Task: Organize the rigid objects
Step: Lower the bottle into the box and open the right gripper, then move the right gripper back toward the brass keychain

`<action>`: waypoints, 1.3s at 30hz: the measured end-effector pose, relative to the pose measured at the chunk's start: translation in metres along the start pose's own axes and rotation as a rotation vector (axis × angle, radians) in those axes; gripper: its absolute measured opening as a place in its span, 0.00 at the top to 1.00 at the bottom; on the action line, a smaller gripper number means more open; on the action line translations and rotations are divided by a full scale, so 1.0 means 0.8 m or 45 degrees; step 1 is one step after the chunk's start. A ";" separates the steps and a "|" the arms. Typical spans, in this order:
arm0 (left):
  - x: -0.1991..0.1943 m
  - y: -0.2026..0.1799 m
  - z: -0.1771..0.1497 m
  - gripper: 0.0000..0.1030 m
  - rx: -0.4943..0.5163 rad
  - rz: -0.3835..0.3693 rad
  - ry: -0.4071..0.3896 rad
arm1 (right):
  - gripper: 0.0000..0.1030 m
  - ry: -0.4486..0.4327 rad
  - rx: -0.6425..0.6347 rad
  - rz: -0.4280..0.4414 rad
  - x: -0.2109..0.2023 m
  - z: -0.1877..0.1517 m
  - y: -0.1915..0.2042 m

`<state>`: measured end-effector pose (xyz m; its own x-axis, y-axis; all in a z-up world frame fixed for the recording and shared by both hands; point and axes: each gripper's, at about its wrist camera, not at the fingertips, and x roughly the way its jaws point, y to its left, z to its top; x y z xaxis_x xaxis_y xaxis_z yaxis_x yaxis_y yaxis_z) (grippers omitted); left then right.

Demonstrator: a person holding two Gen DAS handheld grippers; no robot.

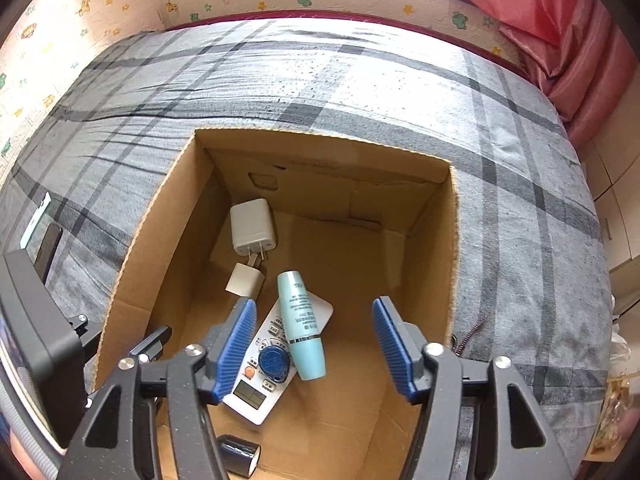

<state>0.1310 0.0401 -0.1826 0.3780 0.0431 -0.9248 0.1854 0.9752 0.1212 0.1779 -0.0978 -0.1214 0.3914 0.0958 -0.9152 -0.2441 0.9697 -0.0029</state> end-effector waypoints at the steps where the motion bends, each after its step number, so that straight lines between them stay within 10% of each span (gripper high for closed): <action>1: 0.000 0.000 0.000 0.83 0.000 0.000 -0.001 | 0.35 -0.003 0.006 -0.003 -0.003 0.000 -0.002; 21: -0.002 -0.001 0.000 0.83 0.002 0.005 -0.002 | 0.01 -0.101 0.070 -0.053 -0.054 -0.010 -0.063; 39: -0.006 -0.002 0.001 0.83 0.003 0.007 -0.009 | 0.00 -0.092 0.158 -0.133 -0.049 -0.047 -0.145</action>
<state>0.1298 0.0382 -0.1782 0.3854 0.0466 -0.9216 0.1856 0.9744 0.1269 0.1573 -0.2224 -0.1007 0.4726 0.0047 -0.8813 -0.0894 0.9951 -0.0426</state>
